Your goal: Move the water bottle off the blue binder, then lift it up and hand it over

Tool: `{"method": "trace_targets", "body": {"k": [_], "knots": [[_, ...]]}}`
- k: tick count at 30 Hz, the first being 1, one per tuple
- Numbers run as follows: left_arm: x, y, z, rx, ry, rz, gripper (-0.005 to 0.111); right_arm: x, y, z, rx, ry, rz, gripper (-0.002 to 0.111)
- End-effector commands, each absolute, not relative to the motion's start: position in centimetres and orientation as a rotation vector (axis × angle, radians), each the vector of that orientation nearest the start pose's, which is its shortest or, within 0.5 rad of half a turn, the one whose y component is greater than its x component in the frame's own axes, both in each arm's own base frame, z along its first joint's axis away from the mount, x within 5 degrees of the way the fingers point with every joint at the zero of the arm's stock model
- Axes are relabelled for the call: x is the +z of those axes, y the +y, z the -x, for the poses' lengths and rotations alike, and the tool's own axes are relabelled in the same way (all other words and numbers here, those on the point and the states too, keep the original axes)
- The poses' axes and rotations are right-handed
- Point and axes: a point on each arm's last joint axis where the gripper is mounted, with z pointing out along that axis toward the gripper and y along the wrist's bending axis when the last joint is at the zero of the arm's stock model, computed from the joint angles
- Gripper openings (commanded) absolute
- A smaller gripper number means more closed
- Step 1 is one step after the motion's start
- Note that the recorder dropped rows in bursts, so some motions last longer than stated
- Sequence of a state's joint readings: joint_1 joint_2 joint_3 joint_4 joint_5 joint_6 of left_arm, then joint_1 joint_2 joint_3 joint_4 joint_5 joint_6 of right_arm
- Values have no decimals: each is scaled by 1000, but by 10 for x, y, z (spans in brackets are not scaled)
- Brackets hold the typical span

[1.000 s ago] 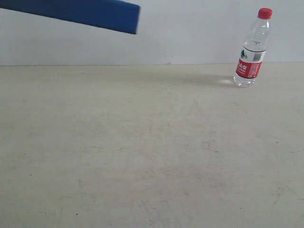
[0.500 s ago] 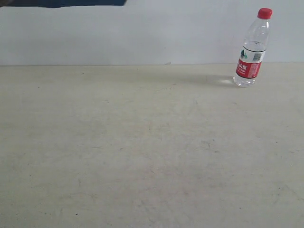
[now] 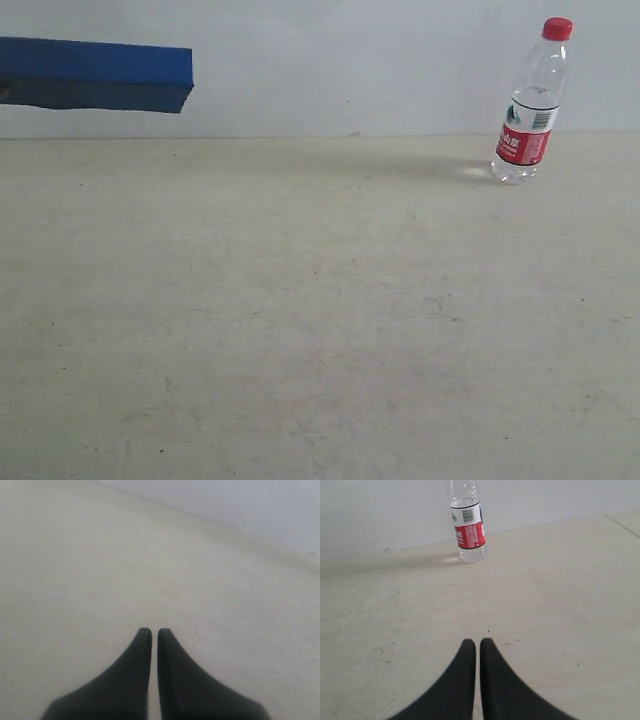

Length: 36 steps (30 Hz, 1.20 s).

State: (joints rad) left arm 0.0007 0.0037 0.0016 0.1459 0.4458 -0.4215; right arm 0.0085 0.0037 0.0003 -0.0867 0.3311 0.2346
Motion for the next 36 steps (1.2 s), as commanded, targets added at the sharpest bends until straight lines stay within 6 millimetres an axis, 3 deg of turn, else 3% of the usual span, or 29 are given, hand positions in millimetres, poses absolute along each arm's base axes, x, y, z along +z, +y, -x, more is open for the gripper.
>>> {"method": "trace_targets", "body": {"k": [1,8,15,22,36], "knots": [[174,6,-51,-116,1890,334,4,184,-2,-54,88,1799,-144,1],[181,12,-52,-57,1804,363,4,184,-2,-54,88,1799,-144,1],[180,14,-52,142,1848,134,4,184,-2,-54,88,1799,-144,1],[181,9,-53,66,1842,103,4,184,-2,-54,88,1799,-144,1],[181,9,-53,82,1837,86,4,184,-2,-54,88,1796,-144,1]]}}
